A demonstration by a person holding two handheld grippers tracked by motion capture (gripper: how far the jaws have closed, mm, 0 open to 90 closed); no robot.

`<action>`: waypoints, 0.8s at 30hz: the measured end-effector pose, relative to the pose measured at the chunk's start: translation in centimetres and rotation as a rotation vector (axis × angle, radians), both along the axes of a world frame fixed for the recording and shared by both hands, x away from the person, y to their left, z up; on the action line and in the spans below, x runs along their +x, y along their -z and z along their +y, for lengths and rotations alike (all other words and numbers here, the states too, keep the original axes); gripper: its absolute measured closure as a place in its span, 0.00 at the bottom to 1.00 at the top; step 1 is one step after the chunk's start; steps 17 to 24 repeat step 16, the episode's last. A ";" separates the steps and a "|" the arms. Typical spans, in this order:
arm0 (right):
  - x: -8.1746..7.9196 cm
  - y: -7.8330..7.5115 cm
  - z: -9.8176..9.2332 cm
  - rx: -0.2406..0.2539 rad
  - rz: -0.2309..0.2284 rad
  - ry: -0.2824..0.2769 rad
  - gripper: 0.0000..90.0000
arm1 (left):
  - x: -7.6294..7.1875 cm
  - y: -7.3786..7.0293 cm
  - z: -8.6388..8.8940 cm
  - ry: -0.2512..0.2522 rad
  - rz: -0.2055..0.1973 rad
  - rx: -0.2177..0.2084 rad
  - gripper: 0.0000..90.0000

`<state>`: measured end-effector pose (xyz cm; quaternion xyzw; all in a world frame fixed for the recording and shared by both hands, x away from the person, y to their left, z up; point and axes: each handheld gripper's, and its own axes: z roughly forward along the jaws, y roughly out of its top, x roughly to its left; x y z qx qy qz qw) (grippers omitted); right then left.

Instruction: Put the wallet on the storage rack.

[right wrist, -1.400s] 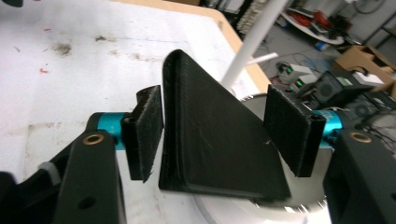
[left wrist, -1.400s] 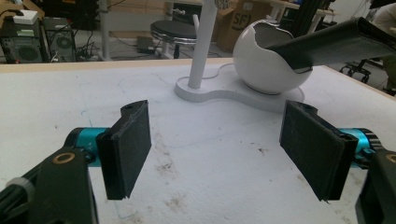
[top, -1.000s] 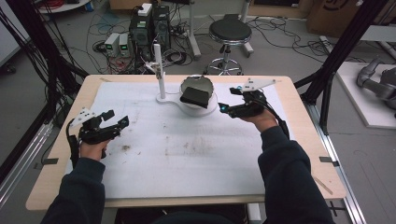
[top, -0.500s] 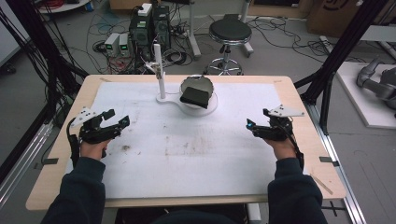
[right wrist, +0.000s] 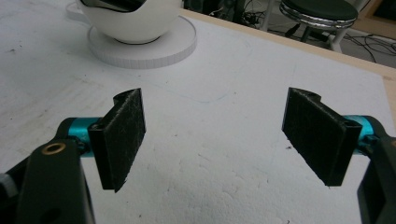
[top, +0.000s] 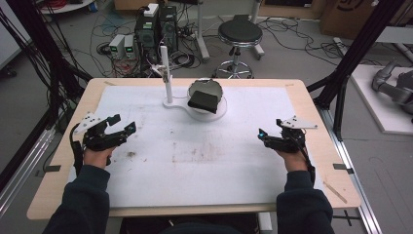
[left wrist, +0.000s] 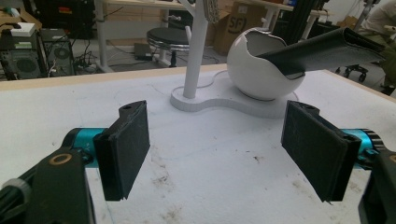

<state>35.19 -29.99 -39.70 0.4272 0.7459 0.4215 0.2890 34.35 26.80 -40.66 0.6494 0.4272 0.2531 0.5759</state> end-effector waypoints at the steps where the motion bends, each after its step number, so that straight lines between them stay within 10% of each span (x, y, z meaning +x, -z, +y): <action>1: 0.0 0.0 0.0 -0.002 0.000 0.001 0.24 | 0.0 0.0 0.0 0.001 0.000 -0.001 0.26; 24: 0.2 0.2 -0.2 -0.021 -0.003 0.007 0.24 | 0.2 0.2 0.1 -0.004 0.011 -0.005 0.26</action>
